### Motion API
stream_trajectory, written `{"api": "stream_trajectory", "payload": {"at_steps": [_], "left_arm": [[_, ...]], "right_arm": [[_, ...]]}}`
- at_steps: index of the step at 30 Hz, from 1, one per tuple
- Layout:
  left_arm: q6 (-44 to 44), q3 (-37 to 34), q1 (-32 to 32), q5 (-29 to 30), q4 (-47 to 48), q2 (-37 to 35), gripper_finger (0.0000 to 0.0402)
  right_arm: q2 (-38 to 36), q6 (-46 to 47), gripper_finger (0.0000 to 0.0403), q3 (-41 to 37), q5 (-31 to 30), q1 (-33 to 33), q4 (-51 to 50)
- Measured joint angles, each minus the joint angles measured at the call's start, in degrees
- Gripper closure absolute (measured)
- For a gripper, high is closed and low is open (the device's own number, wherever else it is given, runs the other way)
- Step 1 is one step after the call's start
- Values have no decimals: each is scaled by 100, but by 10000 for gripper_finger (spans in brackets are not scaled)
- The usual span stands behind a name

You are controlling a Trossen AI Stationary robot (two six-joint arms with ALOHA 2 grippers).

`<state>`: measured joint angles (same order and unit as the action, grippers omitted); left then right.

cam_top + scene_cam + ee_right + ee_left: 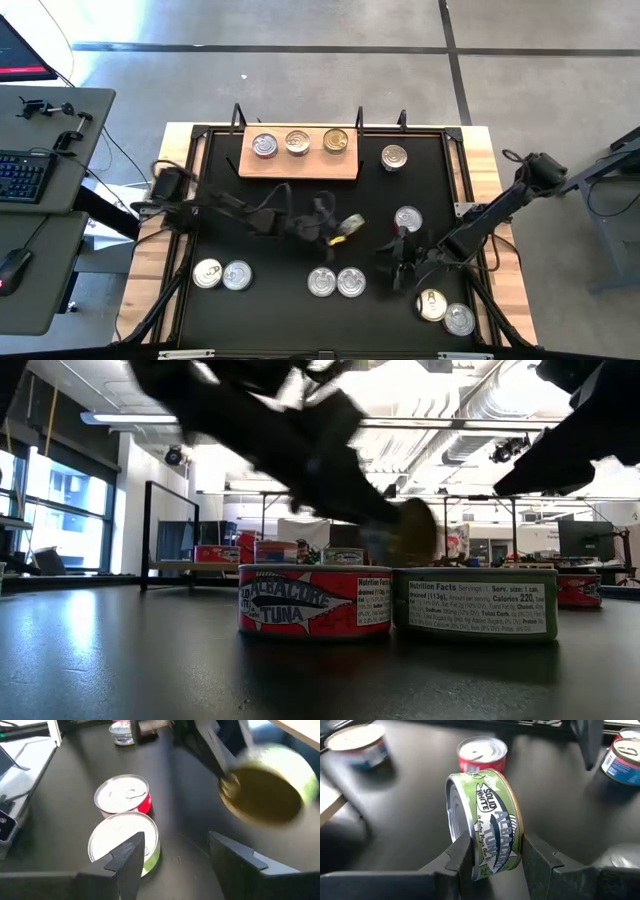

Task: Stack canned seafood by type on shelf
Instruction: Put the green tuna can on the shelf aligned with the other green tuna can

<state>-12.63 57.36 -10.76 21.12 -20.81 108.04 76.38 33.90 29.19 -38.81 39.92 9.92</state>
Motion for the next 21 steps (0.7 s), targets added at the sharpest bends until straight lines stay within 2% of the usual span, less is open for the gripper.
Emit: {"api": "stream_trajectory", "payload": {"at_steps": [2, 4, 9, 13, 16, 19, 21], "left_arm": [[-332, -580, -196, 452, -163, -431, 290], [-686, -1249, -383, 814, -792, -808, 290], [-1469, -2870, -696, 982, -3697, -1241, 286], [-1732, -3606, -785, 950, -5669, -1139, 285], [-1733, -3757, -807, 944, -6386, -1088, 284], [-1733, -3741, -807, 876, -6526, -1086, 284], [-1733, -3712, -805, 846, -6602, -1083, 284]], "right_arm": [[262, -170, 194, 0, -21, 0, 287], [584, -487, 194, -1, -28, -28, 688], [1440, -1881, 194, 0, 450, -316, 2338], [1946, -3639, 194, 104, 542, -661, 3651], [2031, -4874, 194, 480, 53, -898, 3645], [2026, -6057, 194, 1038, -379, -1104, 3112], [2026, -6804, 194, 1463, -426, -1222, 2598]]}}
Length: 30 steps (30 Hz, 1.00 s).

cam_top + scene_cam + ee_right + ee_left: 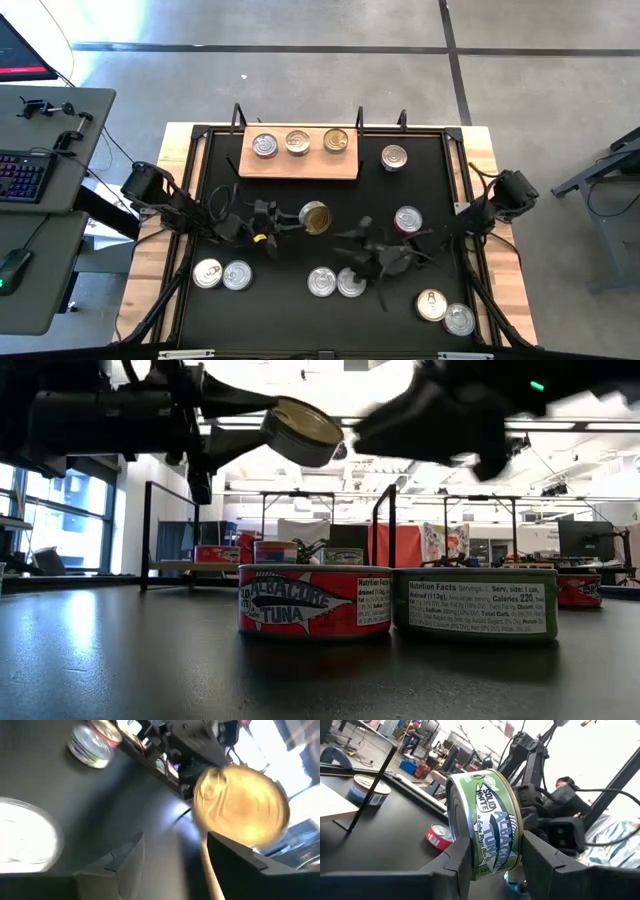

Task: Stack canned seafood by type on shelf
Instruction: Put the green tuna can on the shelf aligned with the other green tuna can

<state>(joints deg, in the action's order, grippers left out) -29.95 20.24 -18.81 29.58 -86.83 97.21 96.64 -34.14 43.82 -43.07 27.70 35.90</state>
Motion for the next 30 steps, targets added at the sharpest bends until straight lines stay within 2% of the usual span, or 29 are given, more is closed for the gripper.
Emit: {"api": "stream_trajectory", "payload": {"at_steps": [2, 6, 9, 13, 19, 22, 24, 27, 30], "left_arm": [[1, 69, 4, -13, -15, 0, 283], [7, 113, 4, -9, 4, 1, 283], [4, 113, 4, -7, 0, 0, 283], [-106, 138, 9, -6, 22, 0, 282], [-523, 130, 13, 33, 201, 21, 282], [-676, 124, 50, 69, 140, 132, 282], [-804, 124, 94, 102, 56, 252, 282], [-1050, 126, 179, 62, 21, 556, 283], [-1413, 126, 251, 83, -189, 915, 283]], "right_arm": [[-6, -701, 194, 411, -96, -86, -593], [172, -2006, 194, 1164, -735, -185, -1712], [386, -2976, 194, 1459, -745, -200, -2049], [791, -4295, 194, 1544, -996, -187, -1777], [1463, -5303, 194, 1542, -1721, -183, -218], [1598, -5271, 194, 1535, -1790, -185, 123], [1602, -4939, 194, 1534, -1741, -187, 72], [1603, -4016, 194, 1538, -1588, -137, 153], [1597, -2851, 194, 1538, -2045, -84, 56]]}}
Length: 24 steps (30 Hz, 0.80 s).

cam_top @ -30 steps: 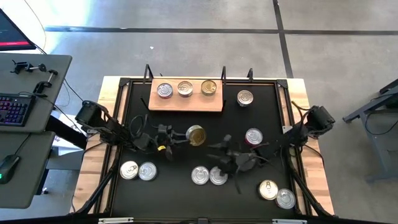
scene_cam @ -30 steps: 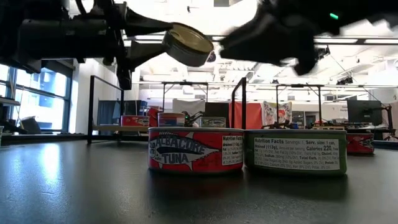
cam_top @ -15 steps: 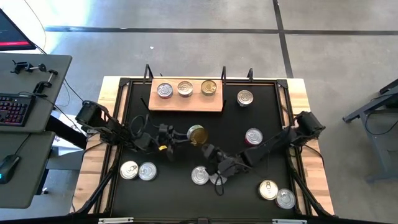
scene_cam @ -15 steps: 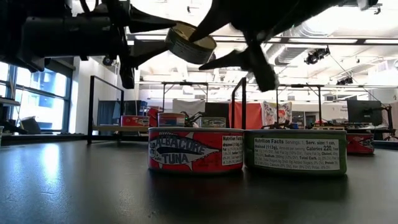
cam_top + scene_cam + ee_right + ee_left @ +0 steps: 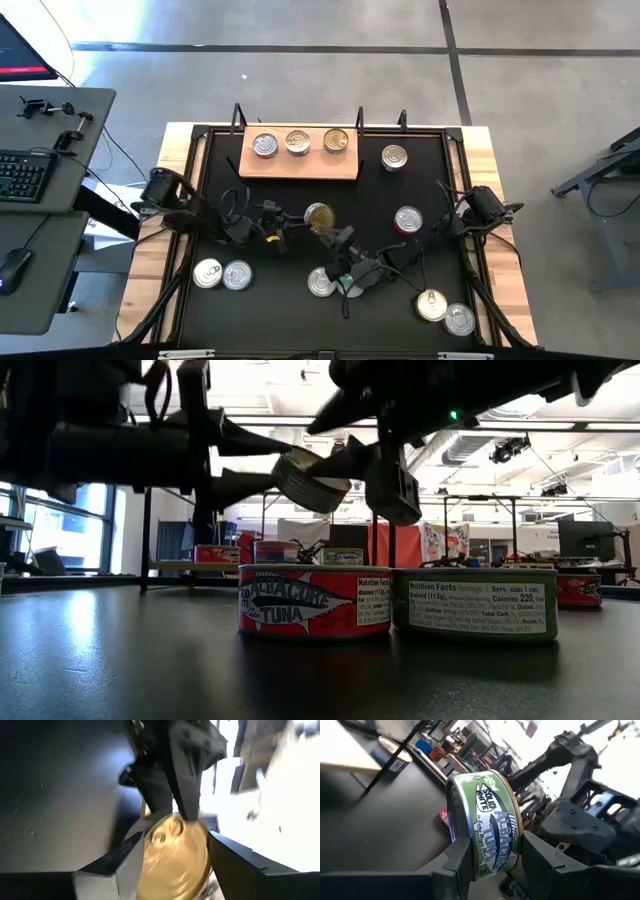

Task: Stack canned seafood by type on shelf
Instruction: Put the green tuna can on the shelf aligned with the other green tuna can

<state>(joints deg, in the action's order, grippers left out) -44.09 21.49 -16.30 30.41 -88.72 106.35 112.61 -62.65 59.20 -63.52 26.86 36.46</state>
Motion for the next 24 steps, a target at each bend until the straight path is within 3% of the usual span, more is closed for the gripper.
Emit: {"api": "stream_trajectory", "payload": {"at_steps": [5, 10, 16, 24], "left_arm": [[-681, 34, 22, 363, -90, 586, 283], [-1095, 75, 22, 835, -117, 850, 283], [-1300, 210, 22, 1344, -124, 867, 281], [-1734, 618, 65, 1575, -83, 867, 280]], "right_arm": [[-48, 972, 182, 0, -266, 80, -452], [-52, 2025, 131, 0, -345, -121, -1253], [-25, 3468, 91, -2, 833, -625, -2250], [-13, 3446, 91, -2, 1115, -1016, -1680]]}}
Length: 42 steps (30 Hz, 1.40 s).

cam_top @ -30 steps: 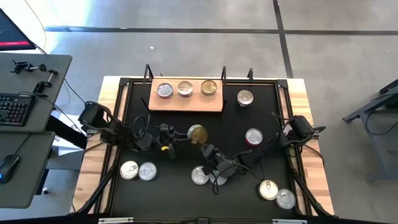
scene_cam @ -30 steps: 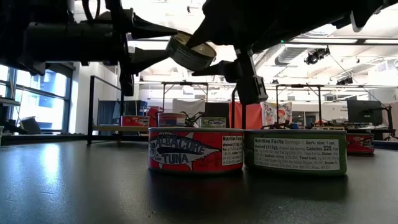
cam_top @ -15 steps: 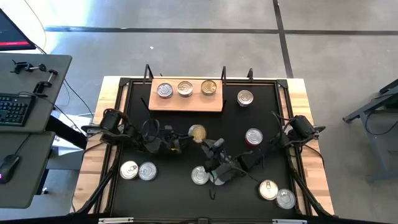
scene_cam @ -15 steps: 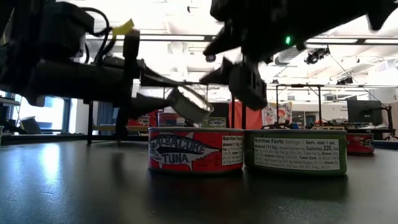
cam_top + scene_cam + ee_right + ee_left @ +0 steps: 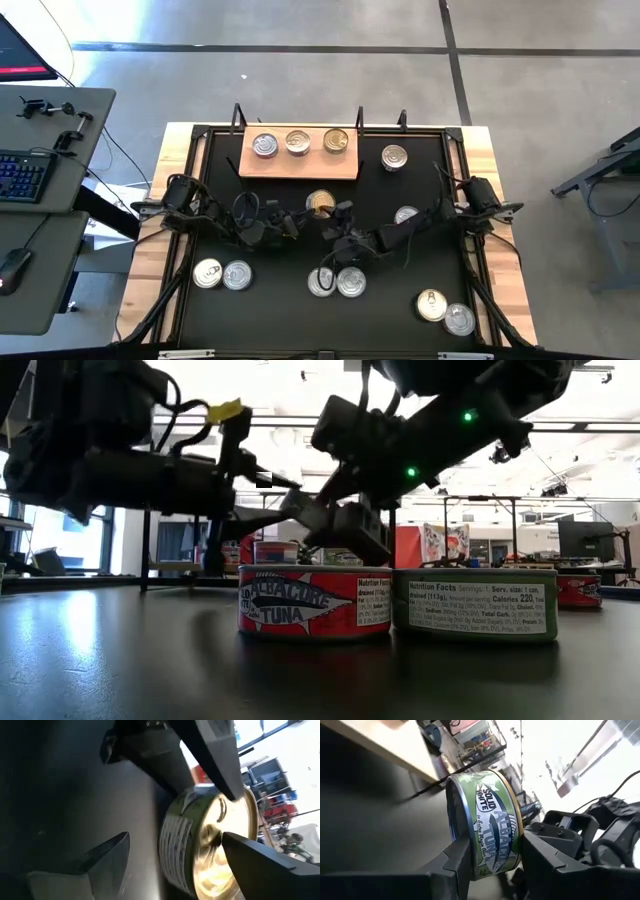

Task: Stack canned seafood by type on shelf
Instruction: Put the green tuna can on the shelf aligned with the other green tuna can

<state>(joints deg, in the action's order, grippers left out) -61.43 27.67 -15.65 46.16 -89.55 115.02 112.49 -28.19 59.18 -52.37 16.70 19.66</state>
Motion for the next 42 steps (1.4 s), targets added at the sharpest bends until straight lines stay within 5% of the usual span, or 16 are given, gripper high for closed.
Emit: {"api": "stream_trajectory", "payload": {"at_steps": [9, 15, 24, 30, 38, 42], "left_arm": [[5, 250, -6, -105, -25, -11, 274], [-5, 248, -52, -254, -21, -11, 253], [-122, 239, -66, -542, 346, -11, 225], [672, -55, -76, -733, 565, 0, 199], [1842, -875, -68, -1055, 35, -136, 166], [3252, -1072, -239, -1209, -31, -453, 168]], "right_arm": [[12, -655, 91, 0, -1082, -23, 448], [13, -744, 113, 0, -1088, -45, 446], [13, -754, 216, -11, -735, 9, 194], [6, -40, 283, 2, -143, 90, -355], [-58, 789, 279, -9, 700, 288, -1206], [-101, 1409, 274, -2, 1228, 287, -1340]]}}
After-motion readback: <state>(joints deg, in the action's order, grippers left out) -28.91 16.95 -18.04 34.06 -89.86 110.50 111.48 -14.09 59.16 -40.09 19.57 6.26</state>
